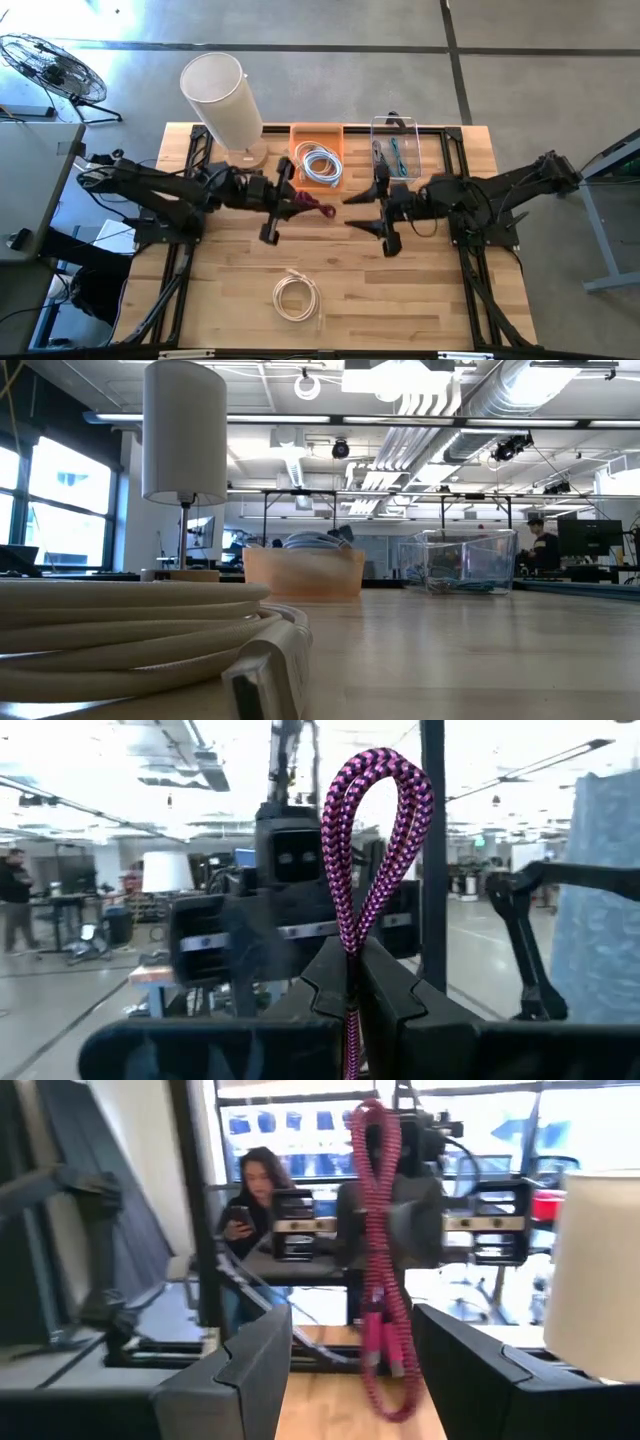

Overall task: Pick & Place USB Port
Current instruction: Put the black pink charger cable into the transparent bin

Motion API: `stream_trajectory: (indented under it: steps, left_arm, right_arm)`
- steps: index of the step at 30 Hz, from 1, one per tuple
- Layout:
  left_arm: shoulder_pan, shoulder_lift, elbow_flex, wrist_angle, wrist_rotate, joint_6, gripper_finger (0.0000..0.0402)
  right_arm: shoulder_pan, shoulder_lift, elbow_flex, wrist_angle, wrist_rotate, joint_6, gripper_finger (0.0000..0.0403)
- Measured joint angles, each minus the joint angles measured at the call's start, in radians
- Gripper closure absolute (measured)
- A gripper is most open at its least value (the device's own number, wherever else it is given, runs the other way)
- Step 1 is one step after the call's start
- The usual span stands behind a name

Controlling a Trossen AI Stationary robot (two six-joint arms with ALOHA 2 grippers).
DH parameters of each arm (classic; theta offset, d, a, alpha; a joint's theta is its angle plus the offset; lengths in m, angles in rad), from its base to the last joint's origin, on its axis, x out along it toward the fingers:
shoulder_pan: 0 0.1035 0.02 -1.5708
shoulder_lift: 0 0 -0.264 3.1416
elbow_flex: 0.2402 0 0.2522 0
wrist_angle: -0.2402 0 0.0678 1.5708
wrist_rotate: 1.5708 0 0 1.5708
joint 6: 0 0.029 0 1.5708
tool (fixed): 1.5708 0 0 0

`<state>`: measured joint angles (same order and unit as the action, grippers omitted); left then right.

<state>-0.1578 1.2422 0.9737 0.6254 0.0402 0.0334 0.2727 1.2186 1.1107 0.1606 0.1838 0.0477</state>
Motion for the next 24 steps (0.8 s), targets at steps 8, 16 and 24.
stream_trajectory:
  steps: [8,16,24]
  left_arm:
    - [0.07,0.0,0.0,0.007,0.108,-0.011,0.0399]
    - [0.128,0.0,0.0,-0.051,0.169,-0.015,0.0399]
    - [0.126,0.0,0.0,-0.098,0.182,0.008,0.04]
  right_arm:
    - [-0.113,0.0,0.0,-0.008,-0.093,0.041,0.0204]
    - [-0.189,0.047,0.0,-0.01,-0.189,0.095,0.0204]
    - [-0.214,0.115,0.0,0.057,-0.3,0.115,0.0204]
